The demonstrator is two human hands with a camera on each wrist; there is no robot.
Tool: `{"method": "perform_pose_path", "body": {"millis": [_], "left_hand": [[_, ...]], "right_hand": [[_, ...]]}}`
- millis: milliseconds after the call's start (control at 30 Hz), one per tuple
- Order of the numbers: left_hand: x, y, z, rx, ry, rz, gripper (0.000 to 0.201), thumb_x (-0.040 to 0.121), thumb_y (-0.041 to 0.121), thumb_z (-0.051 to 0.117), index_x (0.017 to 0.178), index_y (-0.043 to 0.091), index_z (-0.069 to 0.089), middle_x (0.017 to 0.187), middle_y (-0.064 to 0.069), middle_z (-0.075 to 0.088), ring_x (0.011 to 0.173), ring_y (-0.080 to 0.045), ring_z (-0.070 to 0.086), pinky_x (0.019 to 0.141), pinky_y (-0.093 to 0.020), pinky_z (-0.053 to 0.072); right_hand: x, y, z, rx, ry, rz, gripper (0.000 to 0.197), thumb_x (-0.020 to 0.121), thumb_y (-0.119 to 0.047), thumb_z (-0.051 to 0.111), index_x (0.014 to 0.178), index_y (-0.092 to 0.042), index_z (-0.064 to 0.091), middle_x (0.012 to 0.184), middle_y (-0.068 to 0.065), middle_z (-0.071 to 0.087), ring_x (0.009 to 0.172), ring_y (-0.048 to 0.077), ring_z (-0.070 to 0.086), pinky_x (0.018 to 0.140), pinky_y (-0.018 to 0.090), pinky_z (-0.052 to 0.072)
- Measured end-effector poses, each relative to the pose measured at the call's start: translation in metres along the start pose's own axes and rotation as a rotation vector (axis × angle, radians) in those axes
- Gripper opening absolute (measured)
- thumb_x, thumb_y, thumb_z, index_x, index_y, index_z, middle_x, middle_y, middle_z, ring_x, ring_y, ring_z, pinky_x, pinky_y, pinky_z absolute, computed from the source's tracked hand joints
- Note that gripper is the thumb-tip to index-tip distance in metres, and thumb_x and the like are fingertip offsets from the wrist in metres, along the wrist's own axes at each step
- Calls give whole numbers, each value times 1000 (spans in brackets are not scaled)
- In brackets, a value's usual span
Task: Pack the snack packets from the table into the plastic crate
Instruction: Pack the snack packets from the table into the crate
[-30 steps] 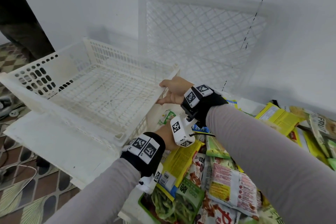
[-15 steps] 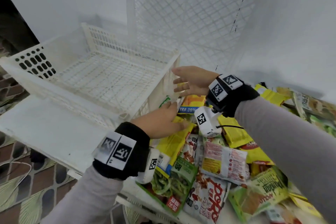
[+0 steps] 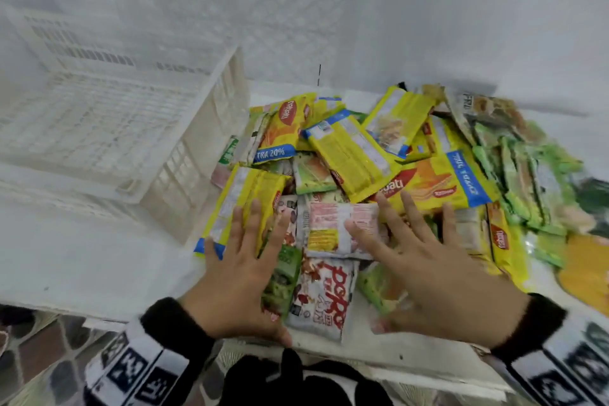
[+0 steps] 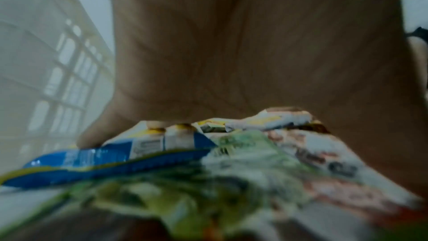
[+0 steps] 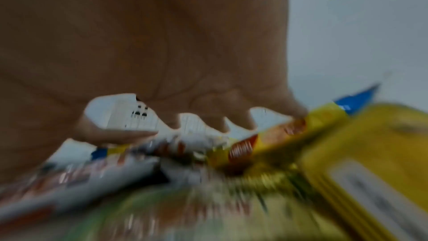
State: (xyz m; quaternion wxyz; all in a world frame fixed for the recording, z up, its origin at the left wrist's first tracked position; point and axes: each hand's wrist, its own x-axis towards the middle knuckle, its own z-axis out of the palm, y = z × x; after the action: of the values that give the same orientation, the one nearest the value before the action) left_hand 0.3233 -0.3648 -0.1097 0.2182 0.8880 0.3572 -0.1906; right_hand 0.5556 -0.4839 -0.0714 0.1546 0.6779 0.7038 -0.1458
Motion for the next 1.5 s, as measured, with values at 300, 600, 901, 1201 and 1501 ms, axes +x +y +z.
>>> {"method": "perform_pose_path", "body": {"millis": [300, 600, 901, 1201, 1501], "left_hand": [[31, 0, 1, 55, 86, -89, 140, 48, 87, 55, 128, 35, -47, 128, -7, -61, 117, -31, -57, 98, -75, -5], [26, 4, -11, 68, 105, -95, 134, 54, 86, 55, 126, 39, -48, 130, -7, -59, 124, -34, -49, 106, -65, -9], [-6, 3, -64, -59, 417, 164, 83, 81, 69, 38, 148, 42, -3, 150, 9, -35, 136, -4, -34, 117, -26, -8], [-69, -102, -128, -271, 986, 141, 63, 78, 62, 50, 136, 38, 43, 154, 15, 23, 138, 6, 19, 107, -6, 18], [-110, -304, -135, -327, 1239, -113, 54, 89, 36, 58, 137, 17, 44, 143, -4, 43, 132, -13, 35, 106, -24, 23]], "right_hand": [[19, 13, 16, -148, 78, 83, 119, 49, -76, 68, 148, -42, 11, 156, 13, 14, 141, 45, 10, 92, 79, 11], [22, 19, 15, -153, 161, 54, 109, 69, -76, 52, 135, -49, -31, 150, 7, -29, 134, 38, -33, 95, 71, -21], [22, 15, -6, -49, 73, 80, 73, 86, -69, 27, 143, -47, -13, 155, -1, -25, 129, 24, -41, 108, 60, -14], [35, -61, -83, 369, 173, -35, 73, 57, -90, 3, 125, -72, -14, 139, -43, -22, 134, -13, -24, 117, 28, -4], [125, -205, -107, 760, 613, 68, 72, 76, -65, 35, 141, -44, 13, 144, -28, 20, 129, -12, 23, 100, 5, 17]]}}
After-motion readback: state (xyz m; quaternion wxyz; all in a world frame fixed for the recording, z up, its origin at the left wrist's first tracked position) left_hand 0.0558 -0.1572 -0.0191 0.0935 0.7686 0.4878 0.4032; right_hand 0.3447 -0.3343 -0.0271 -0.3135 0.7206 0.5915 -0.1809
